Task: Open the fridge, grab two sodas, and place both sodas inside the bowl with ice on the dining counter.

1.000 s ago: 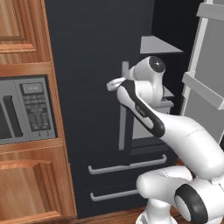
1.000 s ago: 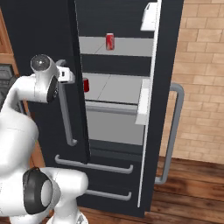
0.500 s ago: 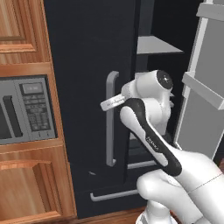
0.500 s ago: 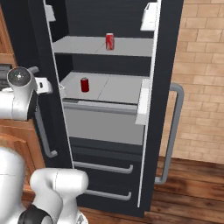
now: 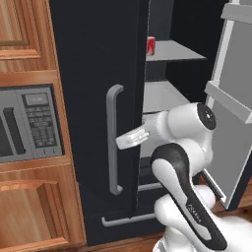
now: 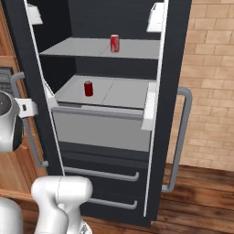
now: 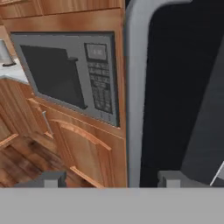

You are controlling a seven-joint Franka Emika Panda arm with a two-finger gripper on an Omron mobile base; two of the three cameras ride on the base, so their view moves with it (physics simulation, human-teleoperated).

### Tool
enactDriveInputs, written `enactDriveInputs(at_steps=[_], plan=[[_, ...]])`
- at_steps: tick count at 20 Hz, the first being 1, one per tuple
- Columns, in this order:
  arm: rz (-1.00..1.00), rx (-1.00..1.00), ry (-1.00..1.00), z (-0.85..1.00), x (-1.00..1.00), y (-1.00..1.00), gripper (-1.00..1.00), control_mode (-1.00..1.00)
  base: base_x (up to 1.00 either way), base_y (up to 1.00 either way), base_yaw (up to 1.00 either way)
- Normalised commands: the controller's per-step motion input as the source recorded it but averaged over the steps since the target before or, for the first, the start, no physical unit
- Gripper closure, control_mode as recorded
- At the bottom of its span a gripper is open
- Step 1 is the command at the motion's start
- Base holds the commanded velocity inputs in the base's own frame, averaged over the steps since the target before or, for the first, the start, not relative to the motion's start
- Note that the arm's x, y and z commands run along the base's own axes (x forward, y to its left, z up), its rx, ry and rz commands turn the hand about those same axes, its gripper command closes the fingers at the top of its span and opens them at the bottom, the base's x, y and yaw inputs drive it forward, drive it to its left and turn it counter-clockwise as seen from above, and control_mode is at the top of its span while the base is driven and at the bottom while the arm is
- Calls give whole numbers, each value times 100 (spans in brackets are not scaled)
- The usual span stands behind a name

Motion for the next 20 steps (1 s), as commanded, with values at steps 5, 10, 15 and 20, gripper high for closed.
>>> enactDriveInputs(at_steps=[5,10,15,20], plan=[[0,14,13,28,-56,-63,-100,-100,0,0,0],[-6,13,25,18,-4,-75,-100,-100,0,0,0],[-9,16,36,1,18,-58,-100,-100,0,0,0],[0,20,31,1,72,-23,-100,-100,0,0,0]])
